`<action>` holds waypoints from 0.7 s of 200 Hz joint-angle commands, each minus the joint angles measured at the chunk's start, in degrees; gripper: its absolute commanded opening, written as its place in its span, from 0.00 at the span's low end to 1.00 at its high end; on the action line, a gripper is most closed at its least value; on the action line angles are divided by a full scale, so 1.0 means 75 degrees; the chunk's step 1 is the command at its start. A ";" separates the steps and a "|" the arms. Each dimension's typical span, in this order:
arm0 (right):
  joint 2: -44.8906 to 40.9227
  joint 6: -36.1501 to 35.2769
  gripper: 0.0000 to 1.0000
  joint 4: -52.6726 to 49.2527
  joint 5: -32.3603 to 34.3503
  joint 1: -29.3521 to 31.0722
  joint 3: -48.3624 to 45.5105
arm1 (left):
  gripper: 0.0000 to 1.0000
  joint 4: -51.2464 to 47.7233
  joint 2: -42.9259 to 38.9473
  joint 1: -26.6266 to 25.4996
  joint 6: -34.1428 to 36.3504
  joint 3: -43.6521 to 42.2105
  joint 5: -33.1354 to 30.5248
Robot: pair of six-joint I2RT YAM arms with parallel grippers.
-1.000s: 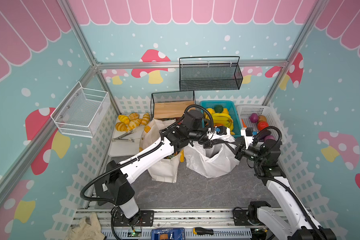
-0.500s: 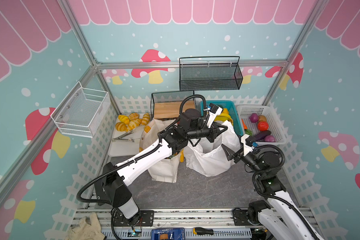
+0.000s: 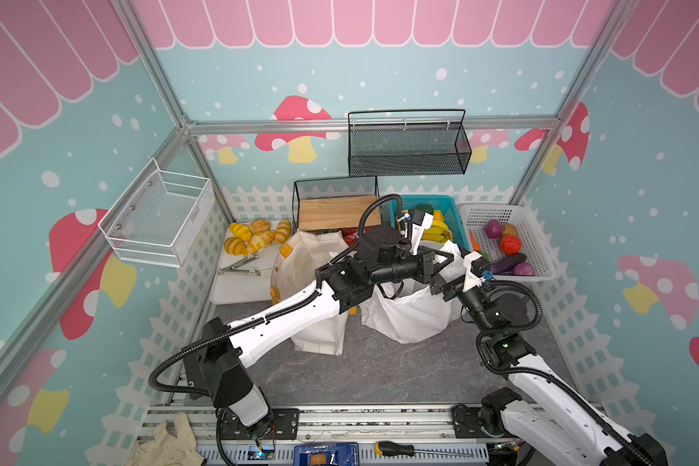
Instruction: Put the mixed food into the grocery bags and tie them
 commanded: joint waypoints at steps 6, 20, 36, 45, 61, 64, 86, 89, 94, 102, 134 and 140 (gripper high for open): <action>0.0485 0.0322 0.97 0.1573 0.0696 0.0109 -0.0031 | 0.00 0.0858 -0.0179 -0.0092 -0.0943 -0.0385 -0.0230; 0.0801 0.0603 0.97 0.1952 0.0994 0.0125 0.0019 | 0.00 0.1136 -0.0218 -0.0120 -0.1176 -0.0564 -0.0271; 0.1095 0.0952 0.96 0.2420 0.1381 0.0137 0.0006 | 0.00 0.1447 -0.0286 -0.0162 -0.1373 -0.0752 -0.0352; 0.1275 0.1127 0.96 0.2633 0.1574 0.0136 0.0024 | 0.00 0.1603 -0.0323 -0.0177 -0.1455 -0.0865 -0.0405; 0.1565 0.1361 0.95 0.2777 0.2027 0.0147 0.0092 | 0.00 0.1851 -0.0371 -0.0205 -0.1573 -0.1036 -0.0483; 0.1619 0.1410 0.95 0.2779 0.2134 0.0149 0.0111 | 0.00 0.1877 -0.0371 -0.0217 -0.1593 -0.1053 -0.0484; 0.1914 0.1587 0.91 0.2794 0.2586 0.0147 0.0106 | 0.00 0.1991 -0.0365 -0.0221 -0.1645 -0.1111 -0.0477; 0.1944 0.1592 0.89 0.2758 0.2600 0.0149 0.0105 | 0.00 0.2001 -0.0360 -0.0221 -0.1648 -0.1108 -0.0477; 0.1991 0.1575 0.85 0.2646 0.2622 0.0148 0.0102 | 0.00 0.2006 -0.0361 -0.0221 -0.1638 -0.1109 -0.0469; 0.2017 0.1574 0.78 0.2226 0.2651 0.0139 0.0136 | 0.00 0.1981 -0.0371 -0.0221 -0.1577 -0.1074 -0.0465; 0.1857 0.1178 0.66 0.1077 0.1945 0.0125 -0.0203 | 0.00 0.1452 -0.0397 -0.0073 -0.1033 -0.0705 -0.0285; 0.1749 0.1083 0.66 0.0922 0.1790 0.0119 -0.0336 | 0.00 0.1316 -0.0381 -0.0021 -0.0919 -0.0617 -0.0215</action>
